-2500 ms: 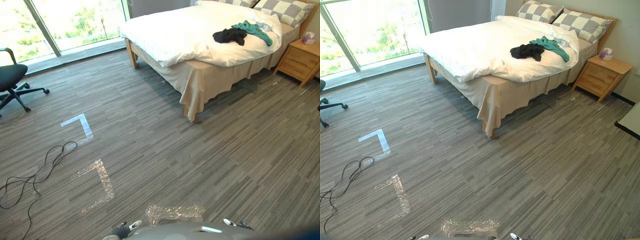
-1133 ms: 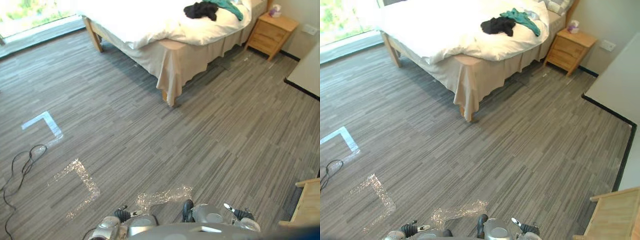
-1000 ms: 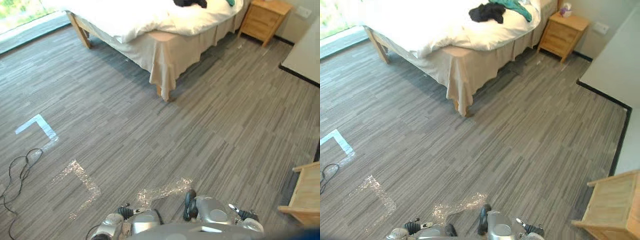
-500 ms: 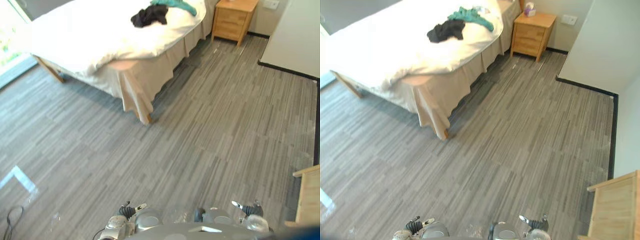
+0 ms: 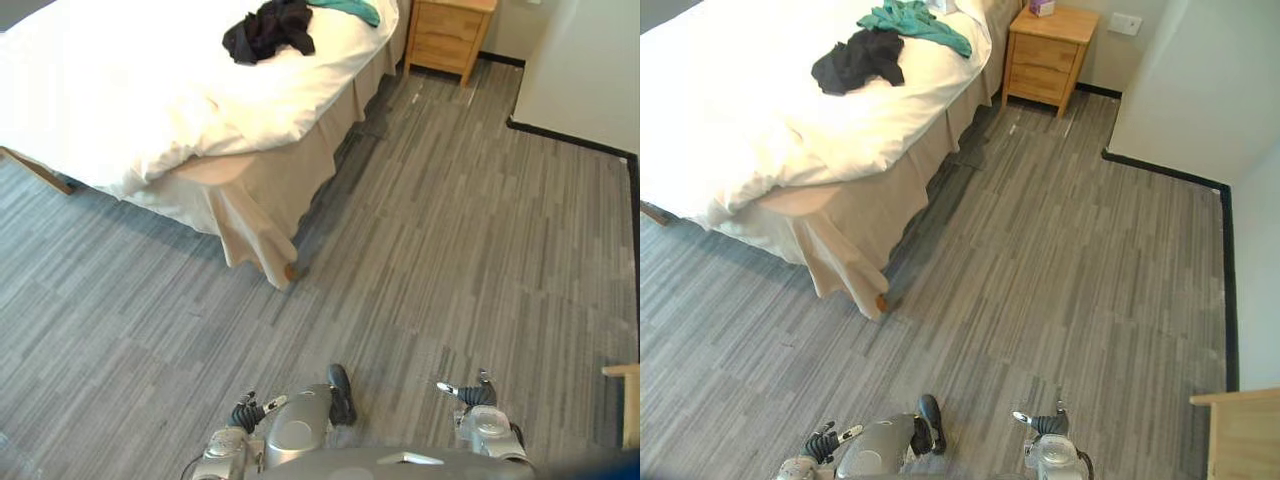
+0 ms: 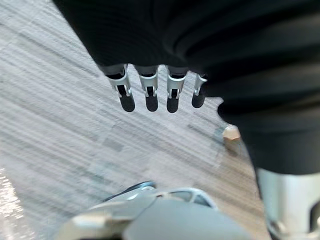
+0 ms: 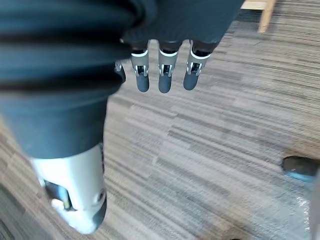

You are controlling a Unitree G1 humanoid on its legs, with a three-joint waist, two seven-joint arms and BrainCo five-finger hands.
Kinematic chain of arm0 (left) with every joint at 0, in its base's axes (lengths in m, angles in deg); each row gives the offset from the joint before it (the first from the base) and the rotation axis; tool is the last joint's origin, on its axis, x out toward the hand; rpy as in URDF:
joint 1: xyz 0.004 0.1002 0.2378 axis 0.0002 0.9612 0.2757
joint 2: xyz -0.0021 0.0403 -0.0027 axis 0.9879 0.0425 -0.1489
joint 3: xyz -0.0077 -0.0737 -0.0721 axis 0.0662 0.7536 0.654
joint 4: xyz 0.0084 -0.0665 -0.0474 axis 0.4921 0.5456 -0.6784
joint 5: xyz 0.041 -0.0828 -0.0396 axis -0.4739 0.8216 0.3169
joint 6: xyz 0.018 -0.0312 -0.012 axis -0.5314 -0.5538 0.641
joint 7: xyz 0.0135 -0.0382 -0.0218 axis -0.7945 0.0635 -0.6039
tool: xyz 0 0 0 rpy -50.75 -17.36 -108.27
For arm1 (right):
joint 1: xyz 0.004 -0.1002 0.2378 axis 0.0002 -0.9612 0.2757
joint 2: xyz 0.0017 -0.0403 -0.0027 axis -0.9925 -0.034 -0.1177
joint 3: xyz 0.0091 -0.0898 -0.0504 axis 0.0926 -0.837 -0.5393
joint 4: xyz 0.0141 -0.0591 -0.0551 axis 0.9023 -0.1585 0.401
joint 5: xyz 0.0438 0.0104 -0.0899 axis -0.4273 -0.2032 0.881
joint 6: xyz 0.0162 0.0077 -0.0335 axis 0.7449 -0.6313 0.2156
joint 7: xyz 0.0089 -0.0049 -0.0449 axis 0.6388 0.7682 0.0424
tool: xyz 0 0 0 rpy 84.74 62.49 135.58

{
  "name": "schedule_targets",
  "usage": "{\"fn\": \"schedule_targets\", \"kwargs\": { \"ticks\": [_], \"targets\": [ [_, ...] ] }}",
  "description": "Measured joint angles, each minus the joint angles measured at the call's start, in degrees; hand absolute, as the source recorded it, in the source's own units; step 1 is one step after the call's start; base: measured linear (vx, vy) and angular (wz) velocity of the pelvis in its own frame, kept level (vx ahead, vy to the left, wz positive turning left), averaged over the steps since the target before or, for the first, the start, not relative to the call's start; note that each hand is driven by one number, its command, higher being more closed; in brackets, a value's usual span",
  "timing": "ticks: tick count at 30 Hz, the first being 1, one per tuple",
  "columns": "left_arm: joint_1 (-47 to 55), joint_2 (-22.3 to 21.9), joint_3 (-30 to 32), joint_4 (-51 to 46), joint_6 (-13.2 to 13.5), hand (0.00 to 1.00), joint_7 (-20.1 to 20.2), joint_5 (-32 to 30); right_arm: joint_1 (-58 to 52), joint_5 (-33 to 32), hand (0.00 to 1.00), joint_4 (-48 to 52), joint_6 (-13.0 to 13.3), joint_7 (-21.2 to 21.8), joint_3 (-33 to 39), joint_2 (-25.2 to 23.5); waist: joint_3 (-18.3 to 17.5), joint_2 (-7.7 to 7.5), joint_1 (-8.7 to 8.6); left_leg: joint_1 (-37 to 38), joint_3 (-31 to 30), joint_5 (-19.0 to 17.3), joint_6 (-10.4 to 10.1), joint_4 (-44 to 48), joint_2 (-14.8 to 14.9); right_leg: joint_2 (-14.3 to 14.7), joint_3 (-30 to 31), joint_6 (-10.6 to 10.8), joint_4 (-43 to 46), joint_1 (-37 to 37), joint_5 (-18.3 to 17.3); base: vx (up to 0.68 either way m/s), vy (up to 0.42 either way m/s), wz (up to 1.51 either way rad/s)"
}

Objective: Tidy the bed and pick cloth on bed and put in laundry

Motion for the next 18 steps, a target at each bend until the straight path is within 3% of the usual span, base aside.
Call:
{"fn": "schedule_targets", "kwargs": {
  "ticks": [1, 3, 5, 7, 9, 10, 12, 14, 15, 16, 17, 18],
  "targets": [
    [0.0, 0.4, -0.4, 0.2, -0.2, 0.00, 0.4, -1.0, -0.4, -0.2, 0.00, -0.6, -0.2, -0.7, 0.4, -0.1, -0.2, -0.47, -0.16, 3.1, -1.3, -0.6, -0.3, -1.9, -1.4, -1.6, 1.2, 0.4, 13.2, -5.6, 1.3, 0.32, 0.159, 0.22],
    [0.0, 0.5, -1.7, 0.2, -0.2, 0.00, 0.6, -1.3, -0.8, -1.8, 0.00, -0.2, -0.1, -1.2, 2.4, 0.2, -0.3, -0.33, -0.86, 8.1, -2.5, -0.6, -0.5, -5.4, -2.4, -2.1, 0.7, -0.7, 23.1, -10.7, -0.9, 0.34, 0.130, 0.28],
    [-0.4, 0.6, -2.8, 0.2, -0.3, 0.00, 0.6, -1.3, -1.8, -2.3, 0.00, 0.8, 0.1, -1.0, 2.9, 0.9, -0.6, 0.19, -1.46, 14.3, -4.6, -0.2, -0.5, -9.0, -2.7, -1.4, -2.4, -0.4, 25.7, -15.8, -4.9, 0.38, 0.067, 0.51],
    [-1.6, 1.1, -3.8, 0.2, -0.6, 0.00, 0.4, -0.5, -2.6, -2.3, 0.00, 1.0, 0.8, 0.5, 3.9, 0.7, -0.6, 0.28, -2.73, 18.3, -8.4, -0.7, -1.3, -10.7, -2.2, 0.5, -4.9, -0.5, 19.3, -20.3, -7.5, 0.38, -0.054, 0.93],
    [-3.6, 0.5, -4.3, 0.0, -0.7, 0.00, 0.4, 0.7, -4.8, -2.6, 0.00, 1.1, 1.0, 1.4, 4.4, -0.1, -0.5, 0.34, -3.36, 19.9, -13.5, -1.8, -3.0, -10.8, -0.6, 2.7, -4.8, -0.7, 5.6, -23.5, -6.8, 0.40, -0.185, 1.34],
    [-4.4, -0.8, -4.3, 0.0, -0.8, 0.00, 0.4, 0.8, -5.7, -3.5, 0.00, 1.6, 0.9, 1.8, 5.2, -0.7, -0.6, 0.28, -3.49, 20.6, -16.3, -2.6, -4.4, -10.6, 0.3, 3.4, -3.8, -0.8, -4.1, -24.0, -4.1, 0.37, -0.211, 1.28],
    [-4.7, -3.2, -3.8, -0.3, -1.5, 0.00, 0.4, 0.4, -6.7, -3.4, 0.00, 2.1, 1.7, 3.3, 5.6, -1.1, -0.6, 0.16, -3.36, 21.6, -19.1, -4.7, -6.4, -9.1, 1.9, 4.9, 0.3, -1.5, -15.1, -24.4, 0.8, 0.37, -0.249, 1.01],
    [-4.3, -3.3, -2.3, -1.4, -1.7, 0.00, 0.1, 0.9, -6.9, -3.1, 0.00, 2.1, 2.6, 4.0, 3.9, -1.7, -1.1, -1.23, -3.22, 21.5, -20.0, -7.8, -8.9, -6.2, 3.1, 5.6, 3.6, -1.1, -19.4, -24.0, 3.0, 0.46, -0.402, 0.84],
    [-4.0, -3.7, -0.8, -2.0, -1.6, 0.00, -0.7, 1.2, -7.3, -2.3, 0.00, 2.2, 3.7, 5.2, 3.4, -1.7, -1.8, -2.52, -3.06, 22.2, -20.5, -10.5, -9.4, -4.7, 4.2, 5.8, 4.8, -1.4, -18.9, -23.4, 7.7, 0.48, -0.469, 0.61],
    [-3.9, -4.1, -0.6, -2.0, -1.6, 0.00, -0.8, 1.4, -7.3, -2.3, 0.00, 2.3, 4.1, 5.6, 3.4, -1.4, -1.8, -1.84, -2.96, 22.9, -20.8, -11.1, -10.4, -4.6, 5.5, 6.4, 4.0, -2.1, -17.1, -23.5, 9.3, 0.47, -0.464, 0.62],
    [-3.2, -5.5, 0.6, -1.9, -1.7, 0.00, -0.9, 1.9, -6.8, -2.1, 0.00, 3.2, 4.7, 6.6, 2.8, 0.1, -2.1, 0.71, -3.24, 23.4, -20.7, -11.3, -11.6, -4.9, 8.3, 8.0, 1.4, -3.9, -13.2, -23.9, 5.9, 0.52, -0.486, 0.58],
    [-3.4, -7.0, 1.6, -2.0, -1.6, 0.00, -1.5, 2.7, -6.3, -1.7, 0.00, 3.2, 5.0, 7.6, 1.5, 1.2, -2.4, 1.62, -3.21, 23.4, -18.9, -9.3, -12.7, -5.5, 9.8, 8.3, -0.2, -4.7, -9.8, -25.0, 2.5, 0.42, -0.390, 0.60]
  ]
}}
